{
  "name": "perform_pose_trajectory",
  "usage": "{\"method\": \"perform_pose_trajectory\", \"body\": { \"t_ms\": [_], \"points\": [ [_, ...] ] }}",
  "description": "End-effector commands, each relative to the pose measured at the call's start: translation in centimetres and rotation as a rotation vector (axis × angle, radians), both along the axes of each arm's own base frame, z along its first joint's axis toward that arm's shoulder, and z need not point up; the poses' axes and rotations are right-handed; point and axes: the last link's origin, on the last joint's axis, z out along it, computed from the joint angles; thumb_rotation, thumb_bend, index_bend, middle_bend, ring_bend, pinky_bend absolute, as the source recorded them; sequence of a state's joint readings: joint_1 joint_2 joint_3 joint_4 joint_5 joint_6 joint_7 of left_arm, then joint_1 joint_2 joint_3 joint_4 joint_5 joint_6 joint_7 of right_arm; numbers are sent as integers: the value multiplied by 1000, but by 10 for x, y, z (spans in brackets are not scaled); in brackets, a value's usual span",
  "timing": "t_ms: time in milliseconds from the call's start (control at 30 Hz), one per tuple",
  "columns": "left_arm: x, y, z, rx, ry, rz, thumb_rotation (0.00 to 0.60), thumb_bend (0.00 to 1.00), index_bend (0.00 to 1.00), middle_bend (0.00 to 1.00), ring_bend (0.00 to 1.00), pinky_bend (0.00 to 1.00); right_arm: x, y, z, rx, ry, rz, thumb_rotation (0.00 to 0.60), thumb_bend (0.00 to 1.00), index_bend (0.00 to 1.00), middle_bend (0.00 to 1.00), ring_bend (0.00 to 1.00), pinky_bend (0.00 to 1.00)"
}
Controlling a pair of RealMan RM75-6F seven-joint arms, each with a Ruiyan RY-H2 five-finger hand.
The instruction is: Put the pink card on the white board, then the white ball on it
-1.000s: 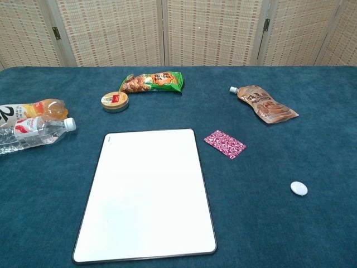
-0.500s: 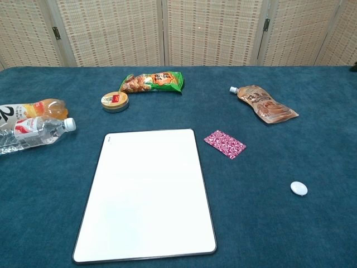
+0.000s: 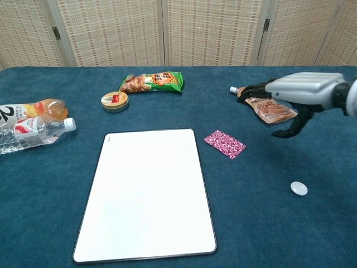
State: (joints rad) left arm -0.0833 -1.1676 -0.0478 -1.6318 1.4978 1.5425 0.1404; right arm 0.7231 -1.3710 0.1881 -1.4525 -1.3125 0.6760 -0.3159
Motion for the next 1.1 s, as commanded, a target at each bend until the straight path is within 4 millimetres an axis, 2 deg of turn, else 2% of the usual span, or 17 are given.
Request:
{"method": "perform_pose_trajectory", "body": {
  "t_ms": [33,267,500,1100],
  "points": [
    [-1,0,1,1,2,5,600,358,201,181,175,0,12,-12,-20,30,40,22,600,347,98,60,0,0],
    [-3,-1,2,4,4,18,600,358,201,181,175,0,17,-17,-46,82,95,35,600,335,122,58,0,0],
    [-5,-1,1,0,6,22,600,358,201,181,175,0,14,-22,-57,103,132,29,600,335,123,58,0,0],
    [-7,-4,3,5,5,33,600,358,200,181,175,0,27,-27,-78,108,171,82,600,335,126,58,0,0]
  ]
}}
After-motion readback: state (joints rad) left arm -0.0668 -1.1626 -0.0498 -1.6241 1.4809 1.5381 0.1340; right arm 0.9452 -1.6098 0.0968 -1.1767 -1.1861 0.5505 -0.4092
